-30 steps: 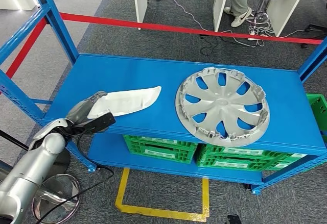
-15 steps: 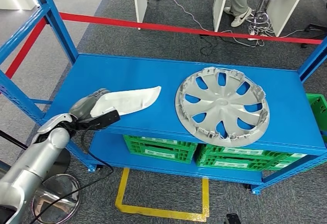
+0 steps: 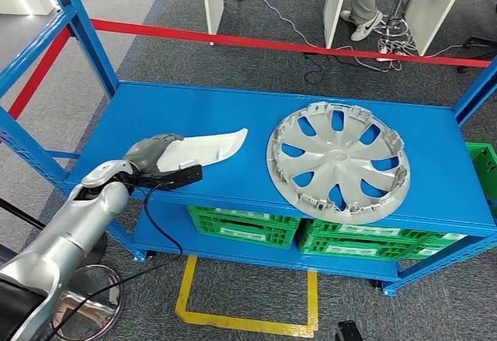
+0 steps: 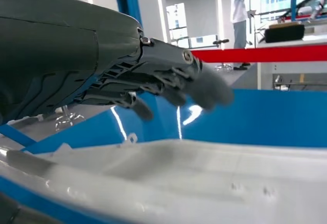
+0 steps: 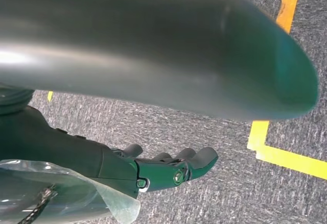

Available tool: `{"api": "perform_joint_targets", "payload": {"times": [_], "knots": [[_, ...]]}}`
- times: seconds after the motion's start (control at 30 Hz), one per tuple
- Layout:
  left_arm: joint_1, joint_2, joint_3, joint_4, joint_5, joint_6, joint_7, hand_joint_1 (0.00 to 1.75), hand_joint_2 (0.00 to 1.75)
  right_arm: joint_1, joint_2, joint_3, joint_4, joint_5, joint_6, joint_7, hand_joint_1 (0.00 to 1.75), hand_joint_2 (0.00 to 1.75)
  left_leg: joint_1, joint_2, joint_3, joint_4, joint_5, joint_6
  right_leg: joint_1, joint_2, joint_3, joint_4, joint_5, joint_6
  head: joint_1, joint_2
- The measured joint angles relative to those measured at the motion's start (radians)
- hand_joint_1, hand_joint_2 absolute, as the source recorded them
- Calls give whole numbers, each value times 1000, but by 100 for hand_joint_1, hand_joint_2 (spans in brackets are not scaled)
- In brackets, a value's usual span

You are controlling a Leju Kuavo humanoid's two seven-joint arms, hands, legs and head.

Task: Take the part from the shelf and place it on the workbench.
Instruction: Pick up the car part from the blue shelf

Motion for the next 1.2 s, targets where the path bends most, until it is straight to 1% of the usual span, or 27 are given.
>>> {"api": "perform_joint_targets", "payload": {"times": [0.13,0.27,0.7,0.77,0.83,0.9,0.97,1.1,1.2], "knots": [[-5,-23,-12,38,-15,6,2,175,175,-4,2,0,0,8,0,7,0,0,0,0,0,0,0,0,0,0,0,0,0,0,0,0],[-6,-35,-20,65,-26,17,4,175,175,-7,3,0,0,14,0,9,0,0,0,0,0,0,0,0,0,0,0,0,0,0,0,0],[-23,-47,-27,102,-30,30,3,175,175,-11,6,0,0,29,0,14,0,0,0,0,1,0,0,0,0,0,1,0,0,0,0,0],[-19,-47,-26,107,-31,41,-4,175,175,-12,6,0,0,31,0,15,0,0,0,0,1,0,0,0,0,0,1,0,0,0,0,0],[-9,-47,-23,107,-26,64,-30,175,175,-12,7,0,0,32,0,15,0,0,0,0,1,0,0,0,0,0,1,0,0,0,0,0],[13,-45,-14,90,-12,97,-74,175,175,-11,7,0,0,32,0,11,0,0,0,0,1,0,0,0,0,0,1,0,0,0,0,0],[57,-43,-1,30,6,126,-115,175,175,-10,7,-2,0,30,-1,2,0,0,0,0,1,0,0,0,0,-1,1,0,0,0,0,0],[191,-42,21,-182,35,156,-156,175,175,-3,7,-15,0,26,-4,-20,0,0,0,0,0,0,0,0,0,0,0,0,0,0,0,0],[266,-42,32,-312,48,162,-164,175,175,4,8,-22,0,24,-6,-26,0,0,0,0,-1,0,0,0,-1,0,0,0,0,0,0,0]]}}
